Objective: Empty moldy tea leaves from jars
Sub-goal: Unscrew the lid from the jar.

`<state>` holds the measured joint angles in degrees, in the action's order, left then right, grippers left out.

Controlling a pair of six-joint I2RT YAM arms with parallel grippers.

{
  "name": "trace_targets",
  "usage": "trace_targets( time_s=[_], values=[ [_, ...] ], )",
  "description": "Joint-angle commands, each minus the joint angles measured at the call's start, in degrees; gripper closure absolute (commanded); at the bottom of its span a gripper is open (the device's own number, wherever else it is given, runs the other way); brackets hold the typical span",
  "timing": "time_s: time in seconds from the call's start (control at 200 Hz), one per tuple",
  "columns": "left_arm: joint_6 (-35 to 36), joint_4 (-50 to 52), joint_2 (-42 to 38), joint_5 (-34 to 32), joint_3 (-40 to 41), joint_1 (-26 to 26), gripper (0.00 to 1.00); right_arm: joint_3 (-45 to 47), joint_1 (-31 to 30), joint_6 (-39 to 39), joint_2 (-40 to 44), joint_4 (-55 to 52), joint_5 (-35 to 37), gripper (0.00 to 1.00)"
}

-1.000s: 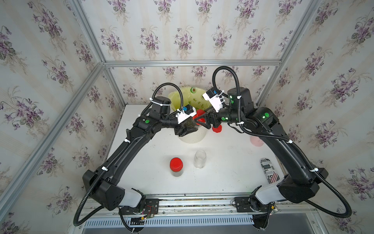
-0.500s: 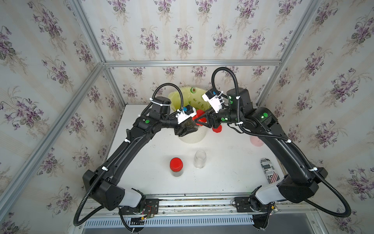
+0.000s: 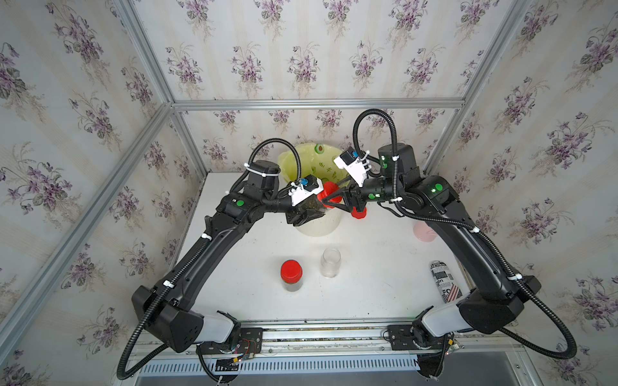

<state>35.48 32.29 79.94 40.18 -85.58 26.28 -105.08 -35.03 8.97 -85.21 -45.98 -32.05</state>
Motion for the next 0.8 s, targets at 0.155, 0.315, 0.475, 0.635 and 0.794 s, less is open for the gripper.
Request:
trace_targets(
  time_s=[0.155,0.315,0.475,0.635,0.794],
  values=[
    [0.46,-0.04,-0.32,6.82,-0.78,-0.25,0.27,-1.78,0.28,13.75,-0.35,-0.95,-1.73,0.61],
    [0.80,0.66,-0.05,7.34,-1.32,-0.29,0.27,-3.36,0.23,20.66,-0.95,-4.21,-3.72,0.59],
    [0.98,0.96,0.13,7.50,-1.59,-0.29,0.27,-6.01,0.31,27.14,-2.42,-8.99,-5.98,0.54],
    [1.24,1.27,0.21,7.42,-1.69,-0.32,0.27,-8.31,0.31,30.23,-4.02,-11.77,-6.18,0.47],
    [1.42,1.45,0.21,6.58,-1.85,-0.27,0.27,-8.95,0.31,29.87,-4.23,-11.52,-7.26,0.30]
  ],
)
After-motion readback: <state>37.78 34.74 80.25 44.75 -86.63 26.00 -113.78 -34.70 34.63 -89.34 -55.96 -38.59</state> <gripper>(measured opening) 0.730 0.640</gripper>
